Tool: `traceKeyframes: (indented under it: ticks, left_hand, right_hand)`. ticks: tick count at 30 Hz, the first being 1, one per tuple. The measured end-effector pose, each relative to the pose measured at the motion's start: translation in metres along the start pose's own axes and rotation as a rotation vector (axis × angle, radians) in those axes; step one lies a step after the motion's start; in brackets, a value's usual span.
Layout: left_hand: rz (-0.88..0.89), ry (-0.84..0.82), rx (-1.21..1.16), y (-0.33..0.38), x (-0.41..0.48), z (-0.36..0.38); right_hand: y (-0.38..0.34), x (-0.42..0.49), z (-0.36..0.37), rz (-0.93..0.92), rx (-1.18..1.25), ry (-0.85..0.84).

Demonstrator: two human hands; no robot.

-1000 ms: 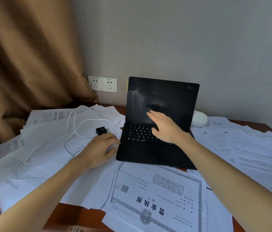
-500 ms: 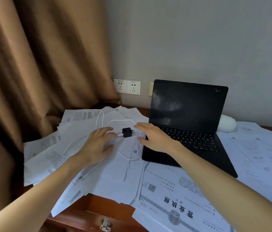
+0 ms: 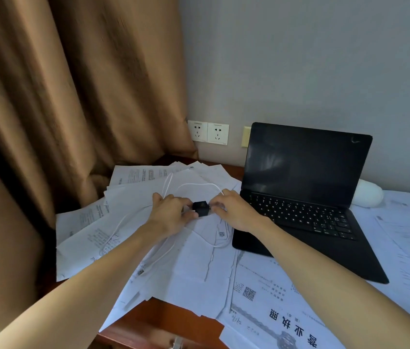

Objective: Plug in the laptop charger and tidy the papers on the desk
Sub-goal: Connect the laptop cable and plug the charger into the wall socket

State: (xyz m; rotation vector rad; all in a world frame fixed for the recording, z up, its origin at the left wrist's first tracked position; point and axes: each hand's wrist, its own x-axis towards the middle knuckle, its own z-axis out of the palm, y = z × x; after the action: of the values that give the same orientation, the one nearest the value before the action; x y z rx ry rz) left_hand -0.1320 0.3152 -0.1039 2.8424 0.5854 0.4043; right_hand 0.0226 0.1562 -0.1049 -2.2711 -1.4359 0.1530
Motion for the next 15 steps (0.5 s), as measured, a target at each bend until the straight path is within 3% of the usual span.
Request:
traceKeyframes:
  ticks: [3,9,15]
  left_hand:
    - [-0.024,0.058,-0.137,0.001,0.004,-0.004]
    - [-0.04,0.173,-0.359,0.0,0.021,-0.035]
    - [-0.06,0.113,-0.833,0.01,0.052,-0.061]
  right_hand:
    - [0.001,0.004,-0.005,-0.021,0.051,0.07]
    - [-0.021,0.02,-0.031,0.006,0.372,0.253]
    - [-0.046,0.032,-0.061,0.126,0.917,0.276]
